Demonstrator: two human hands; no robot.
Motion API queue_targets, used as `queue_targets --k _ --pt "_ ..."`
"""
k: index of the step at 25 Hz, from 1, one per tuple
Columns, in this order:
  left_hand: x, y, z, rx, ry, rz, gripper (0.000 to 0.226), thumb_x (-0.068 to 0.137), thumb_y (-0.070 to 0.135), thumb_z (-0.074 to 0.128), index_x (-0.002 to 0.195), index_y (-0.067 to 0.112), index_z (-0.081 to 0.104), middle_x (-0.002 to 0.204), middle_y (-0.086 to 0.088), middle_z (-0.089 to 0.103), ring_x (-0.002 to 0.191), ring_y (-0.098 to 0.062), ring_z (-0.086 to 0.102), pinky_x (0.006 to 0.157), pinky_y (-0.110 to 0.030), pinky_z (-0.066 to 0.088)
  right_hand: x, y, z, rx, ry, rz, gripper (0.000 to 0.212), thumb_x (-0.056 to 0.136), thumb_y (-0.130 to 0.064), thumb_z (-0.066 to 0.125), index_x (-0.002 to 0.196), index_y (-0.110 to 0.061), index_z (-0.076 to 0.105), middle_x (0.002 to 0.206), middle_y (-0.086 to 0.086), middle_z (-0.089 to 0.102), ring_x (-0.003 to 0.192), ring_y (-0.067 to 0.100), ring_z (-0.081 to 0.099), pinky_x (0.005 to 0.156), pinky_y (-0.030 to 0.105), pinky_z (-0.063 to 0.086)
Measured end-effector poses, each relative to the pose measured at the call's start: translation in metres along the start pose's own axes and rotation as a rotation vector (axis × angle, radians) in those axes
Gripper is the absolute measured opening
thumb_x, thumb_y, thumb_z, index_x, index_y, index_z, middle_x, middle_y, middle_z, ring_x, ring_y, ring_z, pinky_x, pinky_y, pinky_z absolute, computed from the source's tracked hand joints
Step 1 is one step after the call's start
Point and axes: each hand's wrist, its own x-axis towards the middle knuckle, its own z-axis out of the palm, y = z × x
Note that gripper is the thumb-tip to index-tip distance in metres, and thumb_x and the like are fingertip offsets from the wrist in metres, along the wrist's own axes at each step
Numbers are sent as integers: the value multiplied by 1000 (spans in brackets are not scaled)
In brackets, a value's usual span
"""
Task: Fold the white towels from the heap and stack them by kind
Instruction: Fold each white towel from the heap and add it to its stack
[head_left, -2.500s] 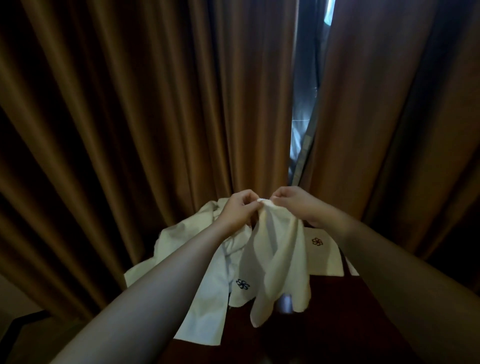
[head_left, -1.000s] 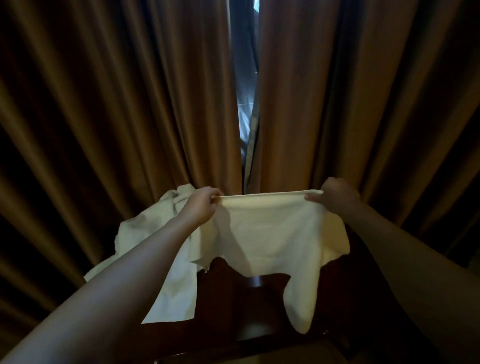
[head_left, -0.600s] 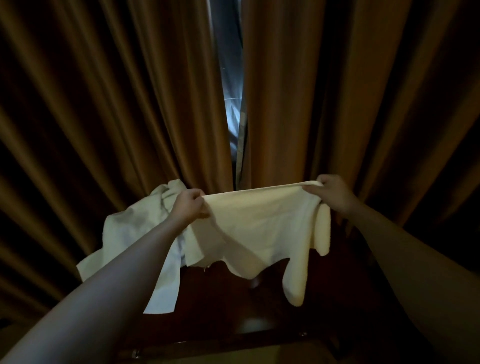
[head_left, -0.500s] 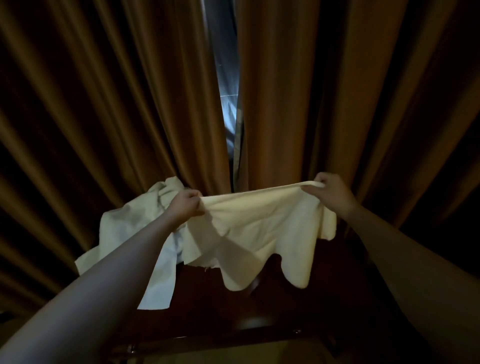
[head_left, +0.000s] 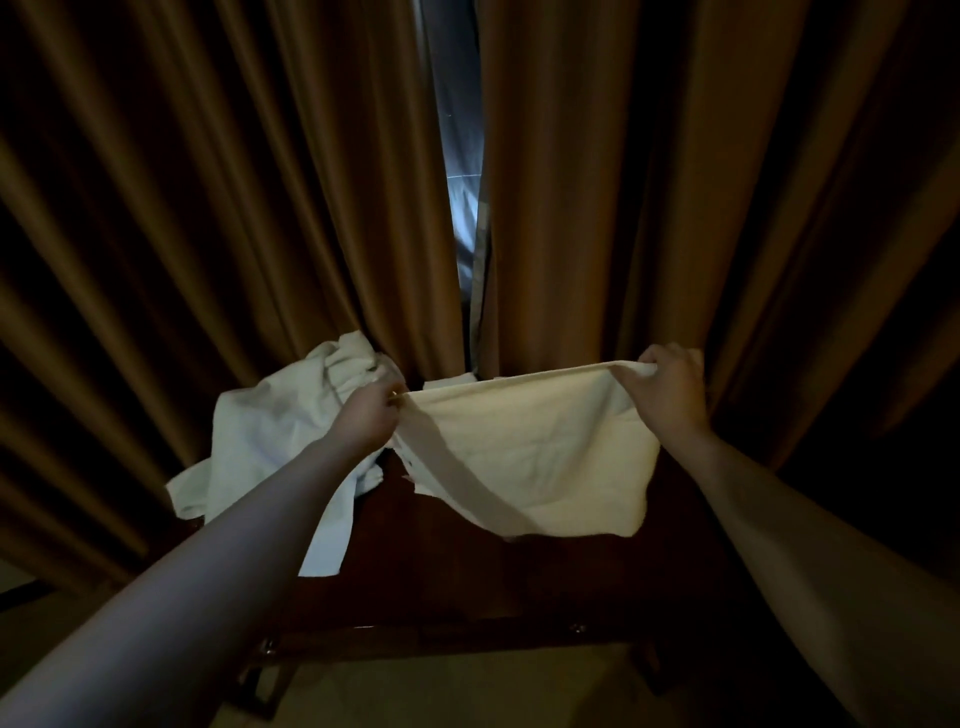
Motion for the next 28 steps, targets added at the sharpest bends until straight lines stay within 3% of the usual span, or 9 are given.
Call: queue_targets --k 2,4,6,11,14,17,22,25,28 --pt "-16 -2 4 -151 -15 -33 35 89 -6 44 110 14 62 107 -6 60 90 -25 60 53 -32 55 -19 -2 -5 30 16 21 35 85 -40 67 97 -7 66 100 6 60 109 23 46 83 34 45" --pt "-35 -8 7 -245 45 -17 35 89 -6 48 111 17 62 108 -6 59 95 -28 59 62 -38 58 -41 -6 -10 67 36 53 33 86 -37 68 97 -6 66 99 6 58 109 24 48 83 34 46" --pt "-57 -16 11 -208 176 43 32 91 2 49 111 20 64 106 -4 65 98 -25 60 76 -37 53 -66 -7 -13 32 91 46 33 84 -38 69 93 -6 67 96 5 60 104 25 52 81 34 49" --pt "-114 -25 20 -230 368 -16 28 95 8 43 110 17 65 101 -3 62 88 -9 48 74 -23 36 -131 -15 -15 -30 239 27 34 83 -37 70 94 -5 63 100 11 59 114 27 44 94 40 42" --pt "-142 -35 27 -243 424 -55 26 97 14 42 112 22 61 105 -1 58 93 -3 39 80 -23 39 -164 -17 -14 -48 263 70 34 83 -39 68 95 -8 62 103 9 58 116 26 43 100 42 39" --pt "-161 -46 34 -204 405 -38 25 98 14 42 112 20 62 102 1 60 103 -9 44 83 -27 43 -178 -6 -7 -155 236 85 35 84 -41 67 96 -9 64 103 10 60 112 29 47 101 44 38" --pt "-160 -61 50 -220 321 -55 25 99 17 42 113 18 62 108 -2 52 100 -14 49 83 -28 44 -178 14 21 -306 171 106 35 86 -42 64 98 -9 66 102 11 65 106 30 54 103 46 37" --pt "-141 -79 77 -197 237 -99 26 98 20 41 113 18 62 113 -7 52 101 -18 52 87 -32 46 -175 28 41 -256 118 141 38 88 -40 61 103 -5 64 111 16 61 113 33 49 105 46 35" --pt "-112 -88 106 -128 204 -109 25 94 15 44 107 16 65 105 -8 61 98 -24 58 80 -33 50 -159 50 64 -188 64 183 35 89 -37 60 100 -3 63 111 19 57 116 36 44 102 45 34"
